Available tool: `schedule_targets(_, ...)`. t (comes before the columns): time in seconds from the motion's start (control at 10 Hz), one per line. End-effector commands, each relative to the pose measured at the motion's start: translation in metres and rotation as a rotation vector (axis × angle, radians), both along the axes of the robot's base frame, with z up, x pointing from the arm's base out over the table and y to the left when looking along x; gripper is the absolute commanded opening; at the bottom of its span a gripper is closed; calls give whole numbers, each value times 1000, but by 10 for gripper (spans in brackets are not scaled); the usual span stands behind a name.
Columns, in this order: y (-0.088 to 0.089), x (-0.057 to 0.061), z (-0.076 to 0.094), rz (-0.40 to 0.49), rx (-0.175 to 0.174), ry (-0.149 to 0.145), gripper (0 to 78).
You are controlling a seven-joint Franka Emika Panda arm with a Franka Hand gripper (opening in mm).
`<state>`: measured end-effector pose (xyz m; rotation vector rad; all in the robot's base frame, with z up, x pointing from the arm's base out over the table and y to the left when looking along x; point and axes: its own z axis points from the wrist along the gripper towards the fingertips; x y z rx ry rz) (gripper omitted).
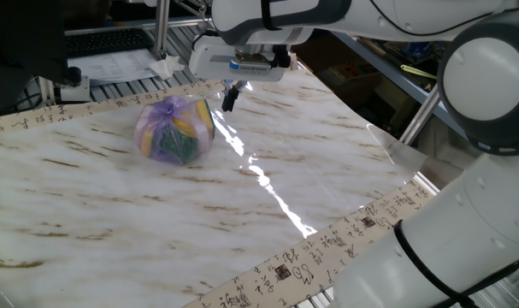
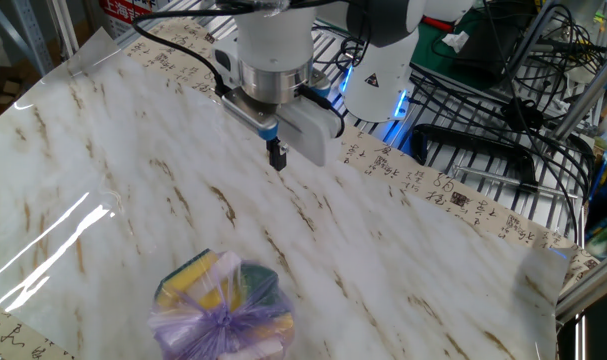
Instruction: Pick up a bag of things
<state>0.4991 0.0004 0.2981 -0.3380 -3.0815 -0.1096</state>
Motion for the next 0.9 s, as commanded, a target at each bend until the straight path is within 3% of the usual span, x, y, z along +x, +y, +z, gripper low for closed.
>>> schedule_targets(0.1, 0, 1, 2, -12, -25, 4, 0)
schedule_targets(0.3, 1, 1, 5, -8, -28, 1, 0)
schedule_targets(0.6, 1, 2, 10, -4, -78, 13, 0)
schedule_targets(0.9, 1, 2, 10, -13, -75, 18, 0)
